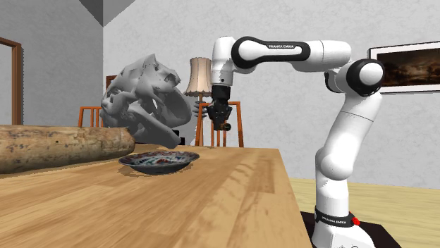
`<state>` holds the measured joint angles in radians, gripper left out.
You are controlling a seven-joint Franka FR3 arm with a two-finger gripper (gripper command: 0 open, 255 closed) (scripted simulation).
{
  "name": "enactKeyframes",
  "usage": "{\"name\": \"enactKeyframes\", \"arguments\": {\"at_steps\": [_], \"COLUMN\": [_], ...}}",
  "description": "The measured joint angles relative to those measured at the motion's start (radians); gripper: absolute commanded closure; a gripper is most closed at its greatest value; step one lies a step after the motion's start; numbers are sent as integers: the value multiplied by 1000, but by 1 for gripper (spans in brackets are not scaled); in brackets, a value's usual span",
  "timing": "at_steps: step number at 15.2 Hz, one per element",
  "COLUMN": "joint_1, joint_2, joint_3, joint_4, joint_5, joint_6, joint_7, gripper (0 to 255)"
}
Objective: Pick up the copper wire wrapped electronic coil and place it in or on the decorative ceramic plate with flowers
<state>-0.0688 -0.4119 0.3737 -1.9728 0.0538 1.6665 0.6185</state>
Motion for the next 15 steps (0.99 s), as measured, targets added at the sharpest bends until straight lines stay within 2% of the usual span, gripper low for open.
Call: {"name": "enactKeyframes", "arguments": {"at_steps": [4,10,15], "joint_1": [-1,23,59], "joint_2": [23,140,299], "joint_3": [10,127,250], "joint_4": [69,192,347], "joint_5": [-5,-30,-102], "joint_6": [-47,-63,-88], "joint_7": [13,162,328], "gripper": [255,255,255]}}
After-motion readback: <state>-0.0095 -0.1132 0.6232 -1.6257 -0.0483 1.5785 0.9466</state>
